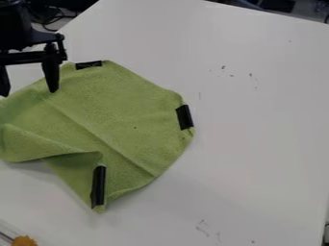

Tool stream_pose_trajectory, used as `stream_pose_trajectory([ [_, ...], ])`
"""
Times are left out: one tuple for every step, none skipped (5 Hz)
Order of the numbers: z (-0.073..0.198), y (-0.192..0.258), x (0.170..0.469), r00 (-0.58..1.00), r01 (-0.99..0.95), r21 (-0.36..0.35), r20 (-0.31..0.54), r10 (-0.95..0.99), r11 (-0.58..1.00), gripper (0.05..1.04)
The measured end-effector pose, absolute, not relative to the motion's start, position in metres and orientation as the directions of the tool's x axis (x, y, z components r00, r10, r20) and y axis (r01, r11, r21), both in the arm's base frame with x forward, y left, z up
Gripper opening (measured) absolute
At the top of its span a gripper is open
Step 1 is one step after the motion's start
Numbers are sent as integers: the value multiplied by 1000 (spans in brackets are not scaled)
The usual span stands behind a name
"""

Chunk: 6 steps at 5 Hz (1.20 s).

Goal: Move the cloth to the bottom left of the table

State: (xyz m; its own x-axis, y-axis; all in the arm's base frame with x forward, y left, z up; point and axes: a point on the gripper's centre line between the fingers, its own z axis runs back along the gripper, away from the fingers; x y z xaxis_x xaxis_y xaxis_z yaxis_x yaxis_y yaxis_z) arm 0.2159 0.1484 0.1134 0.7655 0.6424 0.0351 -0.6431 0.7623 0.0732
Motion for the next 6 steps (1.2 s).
stream_pose_trajectory([
  [107,146,215,762,-646,74,12,647,760,1000],
  [111,114,206,765,-642,66,-12,644,764,1000],
  [109,79,195,763,-646,9,-5,646,763,1000],
  [90,45,179,760,-648,-21,-74,645,761,1000],
  [71,32,160,722,-689,-40,-123,681,724,1000],
  [52,23,159,727,-683,-54,-151,670,728,1000],
])
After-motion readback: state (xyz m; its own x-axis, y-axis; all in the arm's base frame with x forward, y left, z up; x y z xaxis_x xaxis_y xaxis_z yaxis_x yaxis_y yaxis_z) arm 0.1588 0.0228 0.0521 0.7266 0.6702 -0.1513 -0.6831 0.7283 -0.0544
